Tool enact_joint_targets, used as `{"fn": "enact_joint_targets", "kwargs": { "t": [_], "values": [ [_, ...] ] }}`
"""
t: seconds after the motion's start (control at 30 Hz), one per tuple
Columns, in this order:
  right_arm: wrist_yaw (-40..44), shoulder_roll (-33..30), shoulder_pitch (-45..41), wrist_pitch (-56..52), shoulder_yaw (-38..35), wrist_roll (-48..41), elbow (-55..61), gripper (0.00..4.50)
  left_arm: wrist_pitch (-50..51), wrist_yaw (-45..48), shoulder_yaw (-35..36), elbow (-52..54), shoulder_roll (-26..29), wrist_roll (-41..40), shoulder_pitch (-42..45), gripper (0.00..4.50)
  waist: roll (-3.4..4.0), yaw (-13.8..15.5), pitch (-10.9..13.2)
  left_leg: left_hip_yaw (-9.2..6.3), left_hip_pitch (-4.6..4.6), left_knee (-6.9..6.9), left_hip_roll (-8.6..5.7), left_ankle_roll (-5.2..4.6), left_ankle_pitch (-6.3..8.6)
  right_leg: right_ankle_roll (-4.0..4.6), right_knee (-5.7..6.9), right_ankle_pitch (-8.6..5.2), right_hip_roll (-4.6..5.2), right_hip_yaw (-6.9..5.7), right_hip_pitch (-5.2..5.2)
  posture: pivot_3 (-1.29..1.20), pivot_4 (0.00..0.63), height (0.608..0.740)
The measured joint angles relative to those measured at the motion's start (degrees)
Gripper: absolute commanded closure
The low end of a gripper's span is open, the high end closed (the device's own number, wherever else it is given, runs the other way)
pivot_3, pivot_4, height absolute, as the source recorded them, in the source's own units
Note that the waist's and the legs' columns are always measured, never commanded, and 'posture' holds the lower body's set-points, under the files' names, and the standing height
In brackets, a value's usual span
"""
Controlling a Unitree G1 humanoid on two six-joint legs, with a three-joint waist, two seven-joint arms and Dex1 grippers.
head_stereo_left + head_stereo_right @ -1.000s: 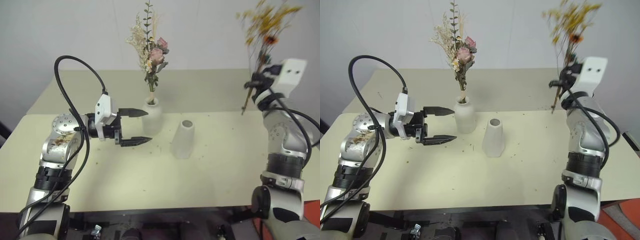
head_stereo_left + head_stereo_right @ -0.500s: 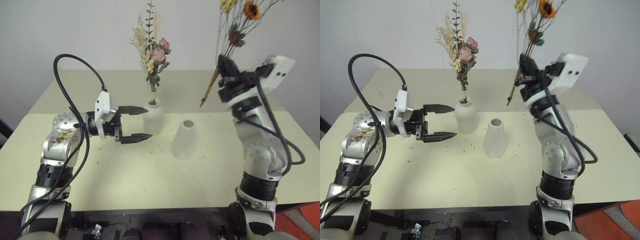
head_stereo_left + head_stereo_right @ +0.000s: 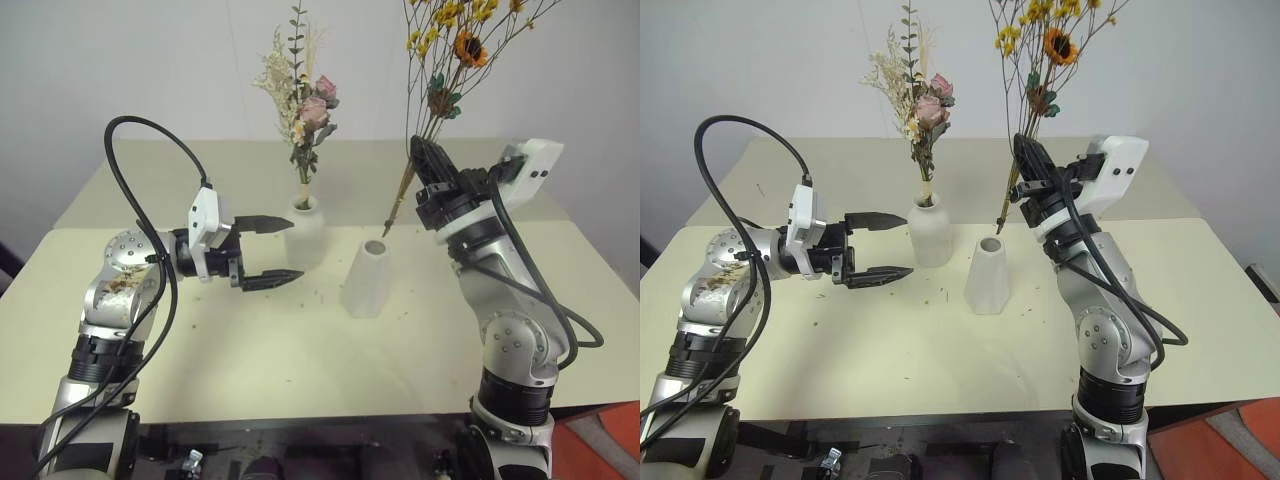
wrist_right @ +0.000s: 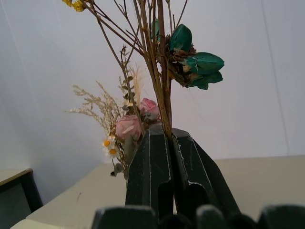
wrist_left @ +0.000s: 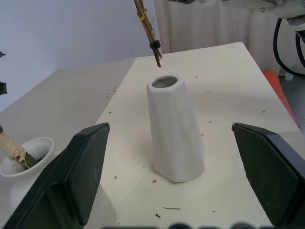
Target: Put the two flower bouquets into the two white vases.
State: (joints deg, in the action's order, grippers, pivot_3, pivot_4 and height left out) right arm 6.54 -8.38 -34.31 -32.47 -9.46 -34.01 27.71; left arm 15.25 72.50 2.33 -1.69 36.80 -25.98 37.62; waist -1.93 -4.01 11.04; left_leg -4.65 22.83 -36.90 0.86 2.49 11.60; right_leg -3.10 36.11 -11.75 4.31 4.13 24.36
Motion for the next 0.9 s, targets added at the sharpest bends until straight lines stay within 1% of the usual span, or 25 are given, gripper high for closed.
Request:
{"fn": "enact_joint_targets", "kwargs": {
  "t": [0.5, 0.67, 0.9],
  "values": [
    [3.03, -0.61, 5.87, 2.17, 2.39, 1.42, -1.3, 4.46, 0.37, -0.36, 0.0, 0.9, 1.02, -0.36, -0.07, 0.0, 0.0, 0.07, 0.0, 0.0, 0.0, 0.0, 0.0, 0.0, 0.0, -0.01, -0.02, 0.0, 0.0, 0.0, 0.0, 0.0, 0.15, 0.74],
    [4.73, 0.73, 8.11, 7.03, 4.49, 4.16, -2.99, 4.46, 1.23, -0.63, 0.0, 0.95, 1.14, -0.84, -0.23, 0.0, 0.0, 0.07, 0.0, 0.0, 0.0, 0.0, 0.0, 0.0, 0.0, -0.01, -0.03, -0.01, -0.01, 0.0, -0.01, 0.0, 0.15, 0.74],
    [6.08, 1.25, 9.77, 11.15, 5.81, 6.98, -5.54, 4.46, 1.24, -1.04, -0.01, 0.96, 1.14, -1.01, -0.22, 0.0, 0.0, 0.06, 0.0, 0.0, 0.0, 0.0, 0.0, 0.0, 0.0, -0.01, -0.04, -0.01, -0.01, 0.0, 0.0, 0.0, 0.15, 0.74]
  ]
}}
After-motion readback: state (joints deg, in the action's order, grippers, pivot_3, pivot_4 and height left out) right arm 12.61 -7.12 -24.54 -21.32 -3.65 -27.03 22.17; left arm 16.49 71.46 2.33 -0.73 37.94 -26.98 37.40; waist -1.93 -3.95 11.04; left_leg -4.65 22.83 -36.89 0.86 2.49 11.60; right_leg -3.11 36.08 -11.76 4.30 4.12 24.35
